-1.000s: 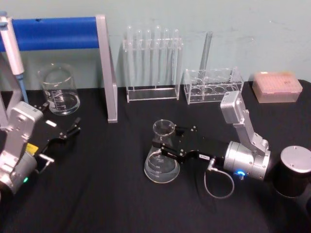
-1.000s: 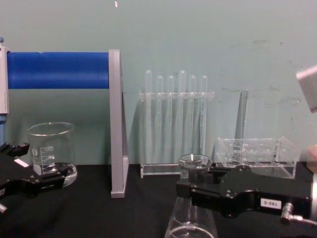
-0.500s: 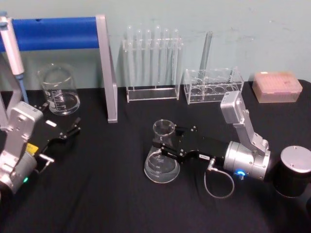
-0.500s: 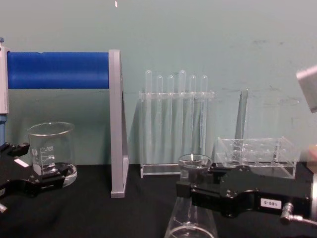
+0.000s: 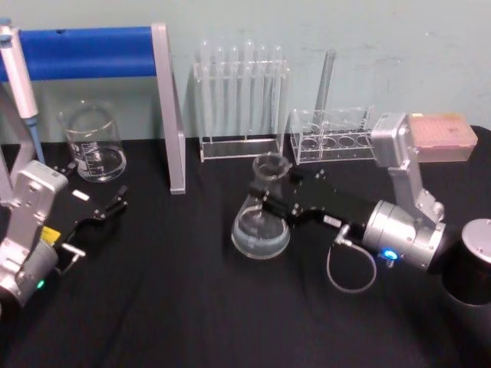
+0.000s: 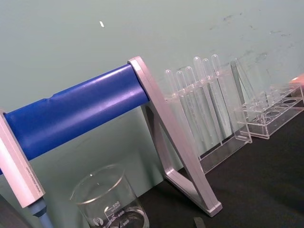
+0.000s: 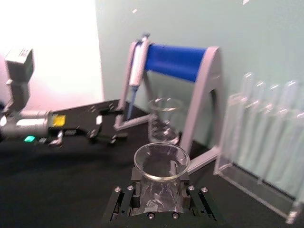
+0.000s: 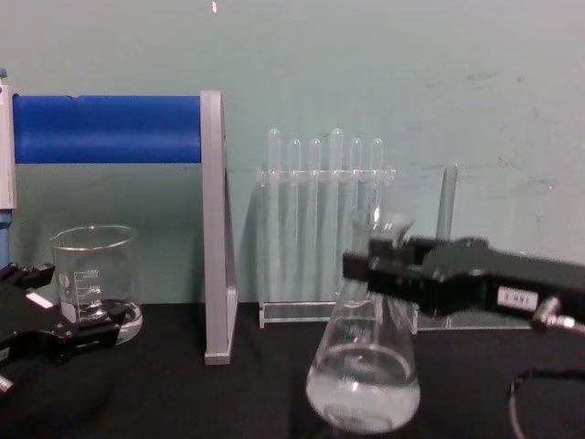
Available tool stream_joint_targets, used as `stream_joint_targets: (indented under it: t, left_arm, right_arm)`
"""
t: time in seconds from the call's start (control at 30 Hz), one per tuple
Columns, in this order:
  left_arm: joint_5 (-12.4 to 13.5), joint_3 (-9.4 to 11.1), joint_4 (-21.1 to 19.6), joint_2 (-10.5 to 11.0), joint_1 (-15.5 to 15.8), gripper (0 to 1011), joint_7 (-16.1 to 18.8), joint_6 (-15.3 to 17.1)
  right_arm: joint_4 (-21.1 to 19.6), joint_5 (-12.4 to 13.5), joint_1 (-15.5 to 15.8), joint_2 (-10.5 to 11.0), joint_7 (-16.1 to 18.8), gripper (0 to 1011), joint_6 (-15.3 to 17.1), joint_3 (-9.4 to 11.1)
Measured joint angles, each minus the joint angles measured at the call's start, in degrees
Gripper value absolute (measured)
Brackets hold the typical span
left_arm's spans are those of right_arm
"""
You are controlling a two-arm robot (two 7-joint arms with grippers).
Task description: Grasp the erlenmeyer flask with one hand, shake it three times, then place it back.
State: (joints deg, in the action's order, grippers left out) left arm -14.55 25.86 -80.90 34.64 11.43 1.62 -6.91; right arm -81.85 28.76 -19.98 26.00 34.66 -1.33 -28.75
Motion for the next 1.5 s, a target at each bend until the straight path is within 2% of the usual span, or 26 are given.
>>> stream_joint_targets:
  t: [0.27, 0.4, 0.5, 0.63, 0.73, 0.9, 1.03, 1.07, 1.17, 1.27, 1.37, 1.5]
  left_arm:
    - [0.0, 0.0, 0.0, 0.0, 0.0, 1001, 0.0, 0.0]
    - [0.0, 0.0, 0.0, 0.0, 0.0, 1001, 0.0, 0.0]
    - [0.0, 0.0, 0.0, 0.0, 0.0, 1001, 0.0, 0.0]
    - [0.0, 0.0, 0.0, 0.0, 0.0, 1001, 0.0, 0.0]
    - [0.0, 0.0, 0.0, 0.0, 0.0, 1001, 0.0, 0.0]
    - [0.0, 0.0, 0.0, 0.0, 0.0, 1001, 0.0, 0.0]
    - [0.0, 0.0, 0.0, 0.0, 0.0, 1001, 0.0, 0.0]
    - [0.0, 0.0, 0.0, 0.0, 0.0, 1001, 0.0, 0.0]
    - [0.0, 0.0, 0.0, 0.0, 0.0, 1001, 0.0, 0.0]
    - [0.0, 0.0, 0.0, 0.0, 0.0, 1001, 0.0, 0.0]
    - [0.0, 0.0, 0.0, 0.0, 0.0, 1001, 0.0, 0.0]
    - [0.0, 0.0, 0.0, 0.0, 0.0, 1001, 0.0, 0.0]
  right_arm:
    - [-6.4, -0.7, 2.8, 0.5, -7.3, 449, 1.1, 3.4]
    - [-8.7, -2.0, 4.3, -0.1, -11.3, 449, 1.2, 5.1]
    - [-10.2, -3.7, 5.6, -0.9, -15.5, 449, 2.0, 6.8]
    - [-10.8, -4.8, 6.4, -1.7, -18.0, 449, 2.7, 8.0]
    - [-10.9, -5.1, 6.6, -2.1, -18.4, 449, 3.0, 8.4]
    - [-10.7, -5.4, 6.3, -2.6, -16.4, 449, 3.0, 8.4]
    - [-10.2, -5.5, 5.3, -2.8, -12.0, 449, 2.5, 6.8]
    - [-10.2, -5.5, 5.3, -2.8, -12.0, 449, 2.5, 6.8]
    - [-10.1, -5.6, 4.6, -2.6, -9.0, 449, 1.9, 5.2]
    - [-10.1, -5.5, 3.7, -2.3, -5.0, 449, 1.3, 2.6]
    - [-10.1, -5.4, 3.0, -2.2, -3.1, 449, 0.9, 1.1]
    - [-9.9, -5.1, 2.5, -2.1, -2.4, 449, 0.4, 0.2]
